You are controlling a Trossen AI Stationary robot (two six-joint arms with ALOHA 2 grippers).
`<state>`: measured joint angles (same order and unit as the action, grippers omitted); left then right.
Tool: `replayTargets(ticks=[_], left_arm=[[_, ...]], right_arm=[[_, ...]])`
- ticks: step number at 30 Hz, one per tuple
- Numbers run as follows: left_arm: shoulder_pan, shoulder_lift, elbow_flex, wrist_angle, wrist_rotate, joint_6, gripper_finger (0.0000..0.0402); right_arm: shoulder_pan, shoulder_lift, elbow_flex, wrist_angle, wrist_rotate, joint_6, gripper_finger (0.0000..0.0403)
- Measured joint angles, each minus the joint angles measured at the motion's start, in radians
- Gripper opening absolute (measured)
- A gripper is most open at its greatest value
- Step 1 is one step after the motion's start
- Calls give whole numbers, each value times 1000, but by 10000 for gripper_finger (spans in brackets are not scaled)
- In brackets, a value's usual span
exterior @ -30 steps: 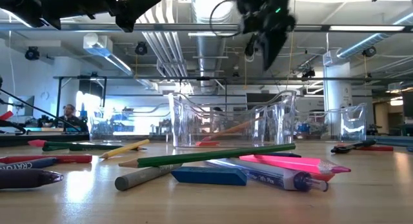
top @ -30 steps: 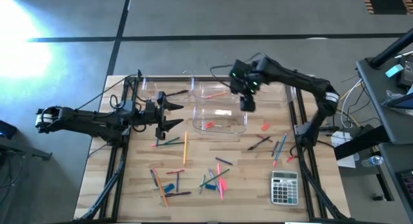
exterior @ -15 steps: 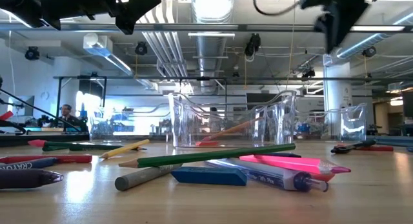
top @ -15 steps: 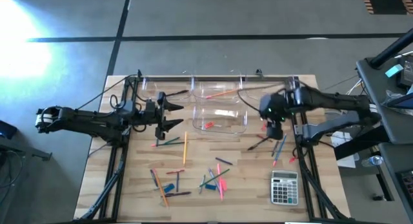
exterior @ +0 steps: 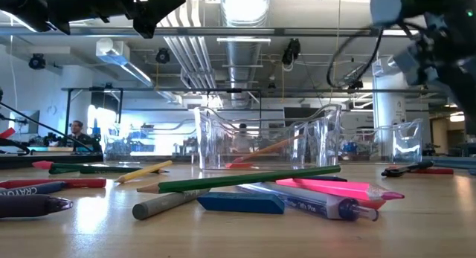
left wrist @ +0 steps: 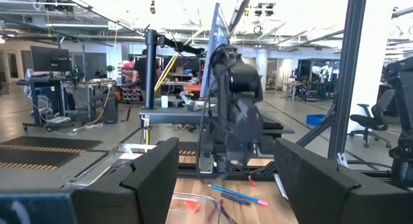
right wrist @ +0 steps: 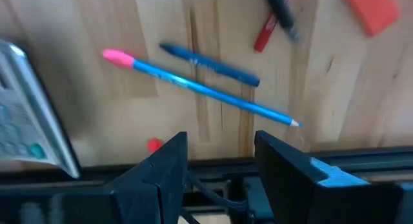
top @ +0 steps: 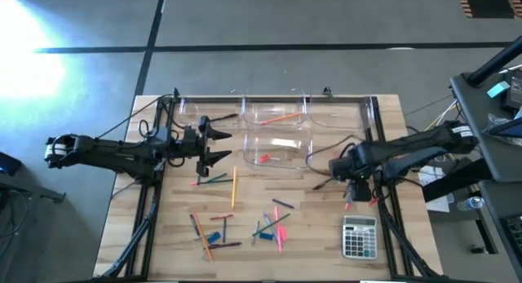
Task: Sort crayons/erasers/pens/pencils in bins
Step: Put the blue pencil into the top center transparent bin
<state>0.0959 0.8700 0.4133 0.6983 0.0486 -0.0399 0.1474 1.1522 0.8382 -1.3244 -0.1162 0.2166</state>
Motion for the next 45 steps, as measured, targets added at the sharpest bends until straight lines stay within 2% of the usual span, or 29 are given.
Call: replayTargets(ticks=[10,14,19,32,45], left_arm=[[0,0,-5,-3,0,-2,239],[0,0,-6,-4,0,-2,239],[0,0,-6,-6,1,-2,239],[0,0,-6,-7,1,-5,239],[0,0,-6,-7,1,-5,239]], right_arm=[[32,212,-15,13,4,-30,169],[32,263,-36,83,11,-82,169],[31,264,-72,135,12,-103,169],[76,184,-159,219,12,-20,169],[111,283,-153,242,13,6,169]])
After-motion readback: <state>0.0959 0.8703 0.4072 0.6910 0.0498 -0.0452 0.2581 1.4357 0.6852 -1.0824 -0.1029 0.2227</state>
